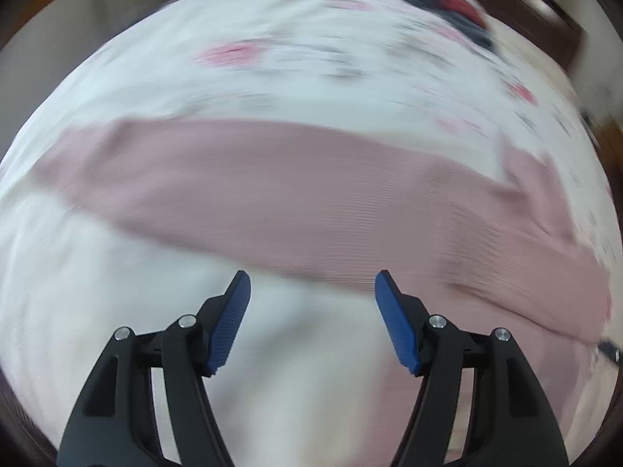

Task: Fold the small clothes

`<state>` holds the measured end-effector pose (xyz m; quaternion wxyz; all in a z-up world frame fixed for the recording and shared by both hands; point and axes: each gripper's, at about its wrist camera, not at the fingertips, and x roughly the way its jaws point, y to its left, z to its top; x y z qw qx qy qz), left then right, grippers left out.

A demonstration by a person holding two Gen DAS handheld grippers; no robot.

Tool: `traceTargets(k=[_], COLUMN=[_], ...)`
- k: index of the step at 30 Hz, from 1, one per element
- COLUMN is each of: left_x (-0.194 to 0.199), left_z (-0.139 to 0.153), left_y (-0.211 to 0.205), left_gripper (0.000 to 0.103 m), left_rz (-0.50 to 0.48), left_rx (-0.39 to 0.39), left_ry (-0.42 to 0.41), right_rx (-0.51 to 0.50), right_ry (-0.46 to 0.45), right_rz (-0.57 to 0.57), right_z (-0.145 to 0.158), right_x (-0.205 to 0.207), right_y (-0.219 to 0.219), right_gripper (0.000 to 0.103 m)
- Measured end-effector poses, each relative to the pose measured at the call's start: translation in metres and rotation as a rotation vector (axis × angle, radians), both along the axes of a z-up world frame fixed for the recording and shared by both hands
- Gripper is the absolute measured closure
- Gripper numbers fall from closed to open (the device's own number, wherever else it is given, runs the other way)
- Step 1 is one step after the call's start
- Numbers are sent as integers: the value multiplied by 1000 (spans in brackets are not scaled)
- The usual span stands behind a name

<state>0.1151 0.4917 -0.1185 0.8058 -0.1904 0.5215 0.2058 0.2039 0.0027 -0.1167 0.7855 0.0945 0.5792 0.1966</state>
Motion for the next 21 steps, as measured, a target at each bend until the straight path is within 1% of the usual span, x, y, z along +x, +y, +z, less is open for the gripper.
traceTargets(k=[2,4,6,8,11,15,18,21], left_x=[-22,-49,-63,-70,-72,-64,-57,-50], left_z=[-3,-8,-15,-19,-25,-32,-36,-38], left_y=[44,94,127,150,181,198,206,207], left_gripper=[37,37,37,38,38,37,37,37], left_rz=[106,244,332,385,447,480,501,494], left_rx=[-25,-60,-86,-111,-169,-222,-228,-208], left_ry=[-2,-14,-28,-45,-117,-179,-206,-226], right_rx=[9,-10,-8,-2,-29,-41,-52,-59], right_ry=[-8,-22,-11,11,22,38,53,59], right_rz=[31,60,80,98,103,86,63,61], right_z=[2,2,-2,-10,-20,-32,-41,-50], right_x=[-11,-22,-29,-35,-38,-36,-35,-35], right_y=[16,30,41,49,55,56,50,46], right_gripper=[53,53,53,53,53,53,53,53])
